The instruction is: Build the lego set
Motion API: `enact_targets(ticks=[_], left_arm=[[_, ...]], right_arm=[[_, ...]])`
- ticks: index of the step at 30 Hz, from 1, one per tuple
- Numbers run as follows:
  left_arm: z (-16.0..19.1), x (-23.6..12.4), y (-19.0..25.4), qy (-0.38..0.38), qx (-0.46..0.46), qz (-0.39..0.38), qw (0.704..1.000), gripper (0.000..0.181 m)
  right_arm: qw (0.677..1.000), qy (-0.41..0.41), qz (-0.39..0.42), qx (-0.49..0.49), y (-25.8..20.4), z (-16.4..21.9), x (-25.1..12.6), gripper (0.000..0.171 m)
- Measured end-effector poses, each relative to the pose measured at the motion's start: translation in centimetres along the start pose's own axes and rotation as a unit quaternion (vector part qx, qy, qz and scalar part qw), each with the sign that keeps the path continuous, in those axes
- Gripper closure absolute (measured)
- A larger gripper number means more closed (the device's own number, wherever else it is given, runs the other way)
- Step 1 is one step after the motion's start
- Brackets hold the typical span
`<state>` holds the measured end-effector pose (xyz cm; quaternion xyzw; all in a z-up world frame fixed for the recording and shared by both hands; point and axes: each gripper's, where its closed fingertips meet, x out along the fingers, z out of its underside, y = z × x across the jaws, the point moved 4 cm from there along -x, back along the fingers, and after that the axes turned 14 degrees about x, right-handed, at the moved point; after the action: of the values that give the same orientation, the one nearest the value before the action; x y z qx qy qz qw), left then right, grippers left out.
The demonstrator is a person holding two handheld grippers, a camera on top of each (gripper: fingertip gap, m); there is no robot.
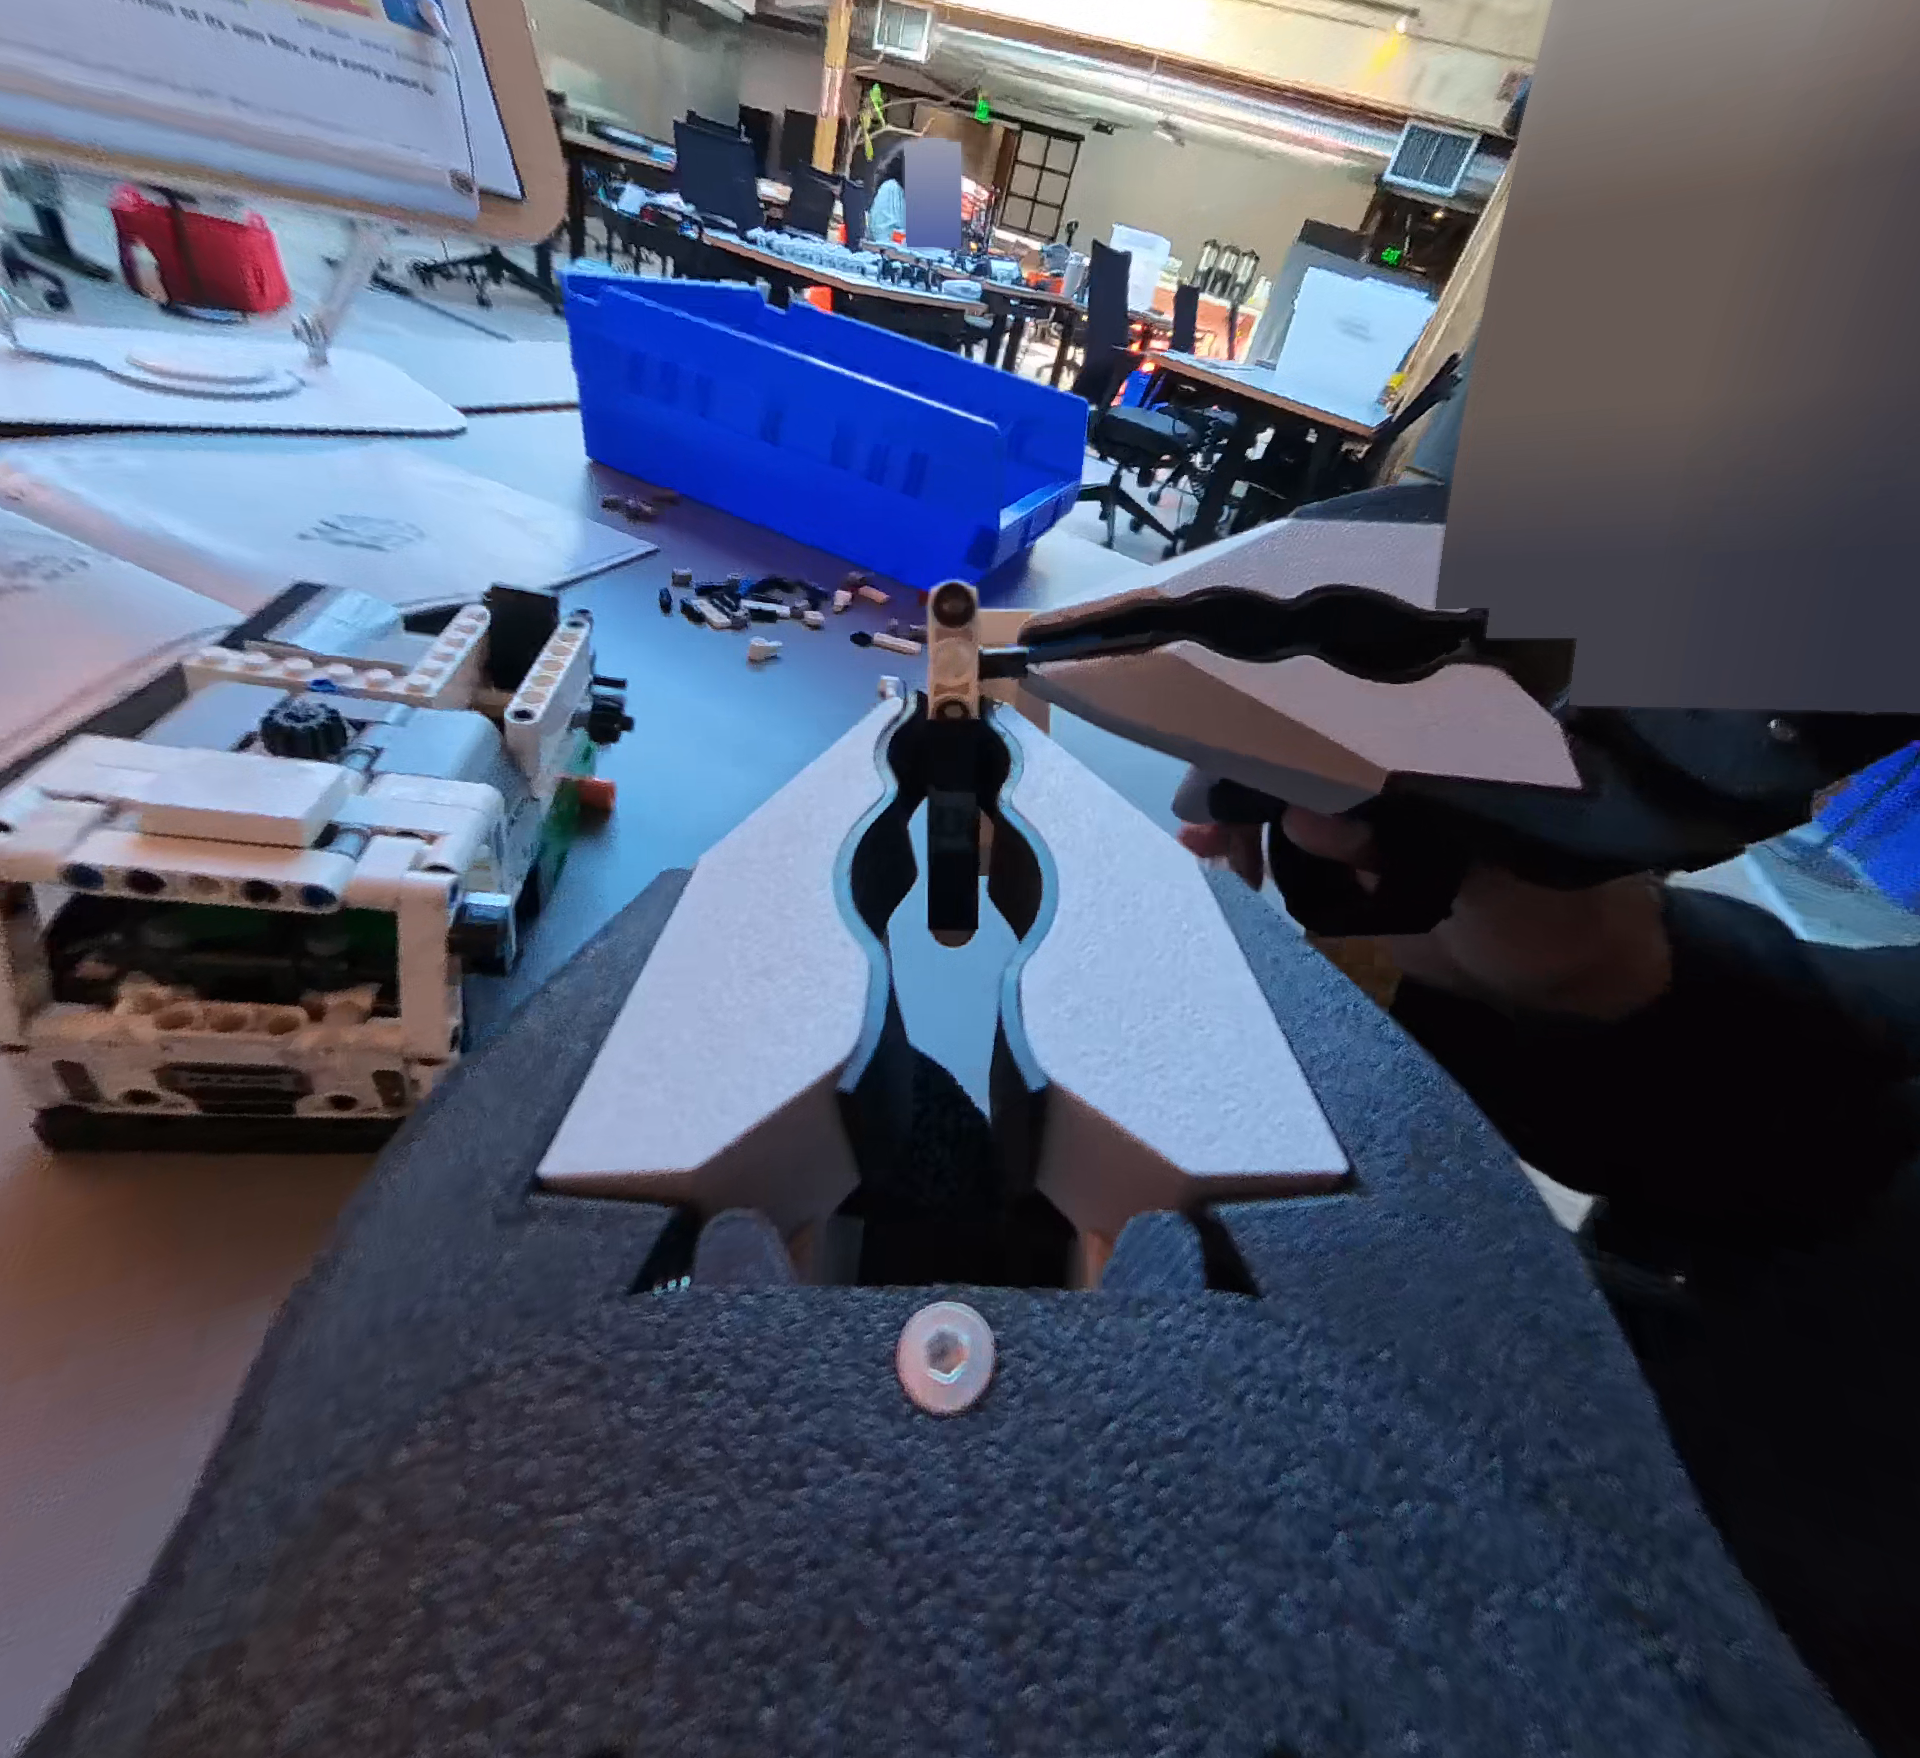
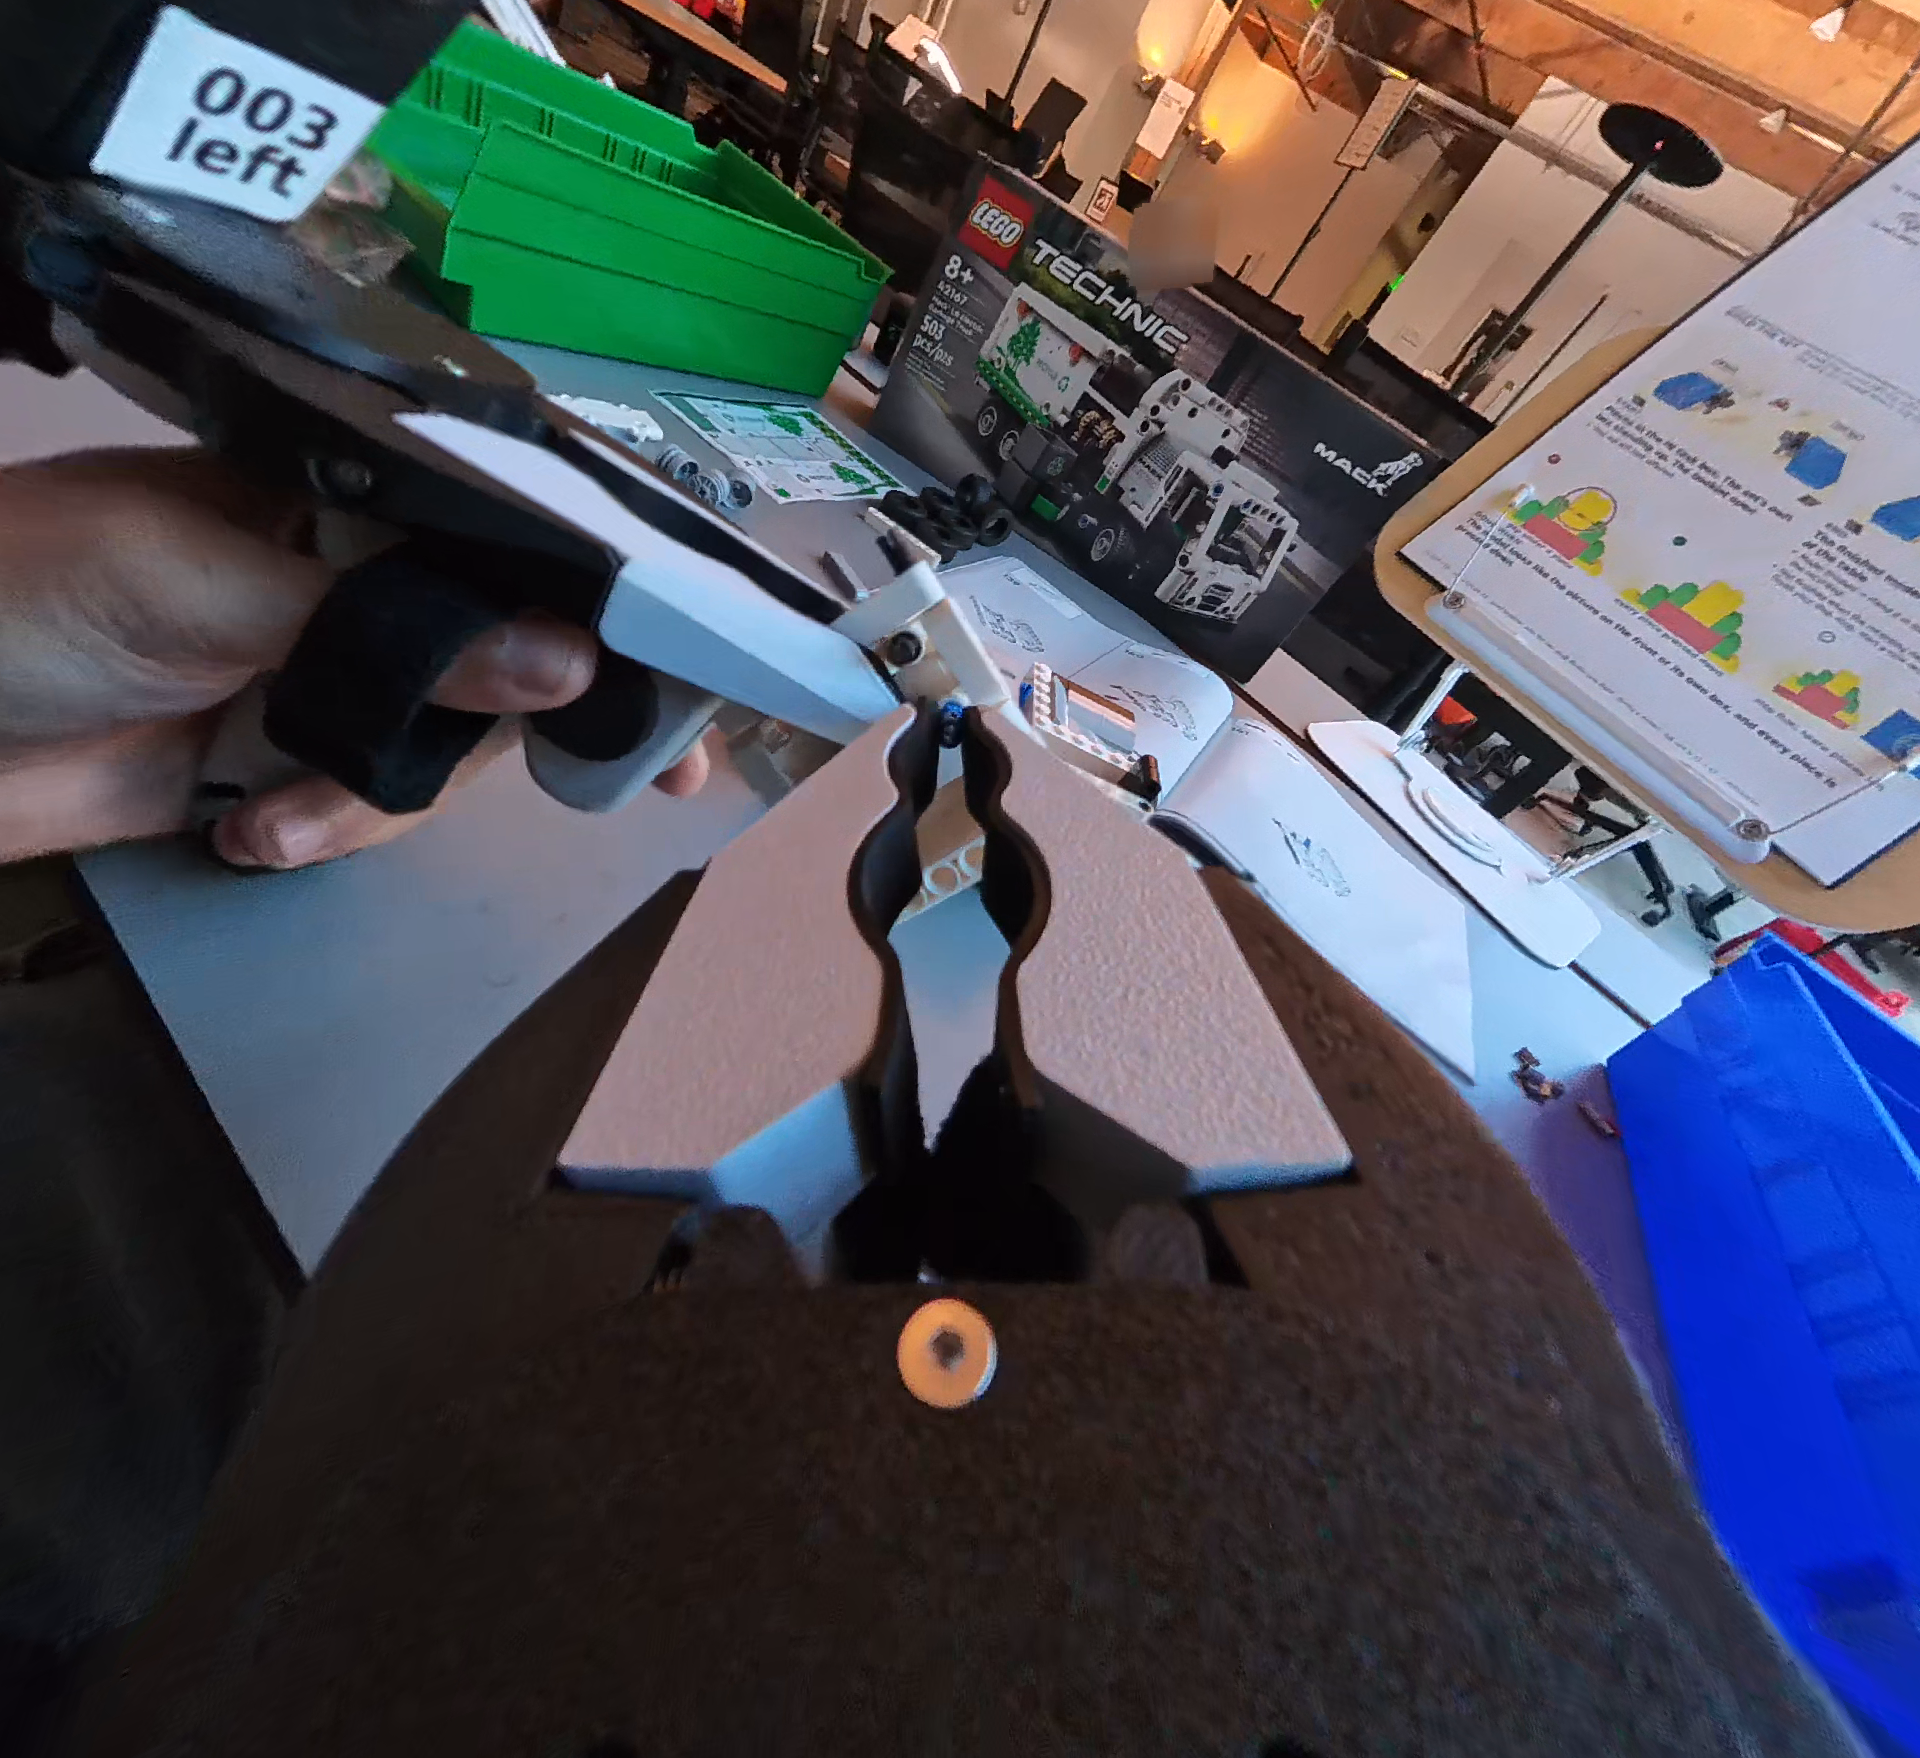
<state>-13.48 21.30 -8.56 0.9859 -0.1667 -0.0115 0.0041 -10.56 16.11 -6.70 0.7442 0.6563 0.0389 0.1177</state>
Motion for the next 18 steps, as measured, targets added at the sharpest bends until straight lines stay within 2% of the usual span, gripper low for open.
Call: enact_targets(ticks=[5, 9, 18], left_arm=[[-0.31, -0.13, 0.51, 0.008, 0.067, -0.032, 0.997, 0.175], [-0.31, -0.02, 0.79, 0.006, 0.101, -0.038, 0.994, 0.175], [-0.82, 0.07, 0.94, 0.041, 0.051, -0.04, 0.997, 0.175]], right_arm=[[0.993, 0.029, -0.008, 0.118, 0.01, -0.09, -0.38, 0.167], [0.974, 0.046, -0.037, 0.218, 0.3, 0.08, -0.54, 0.167], [0.97, 0.093, -0.003, 0.223, -0.02, -0.14, -0.7, 0.167]])
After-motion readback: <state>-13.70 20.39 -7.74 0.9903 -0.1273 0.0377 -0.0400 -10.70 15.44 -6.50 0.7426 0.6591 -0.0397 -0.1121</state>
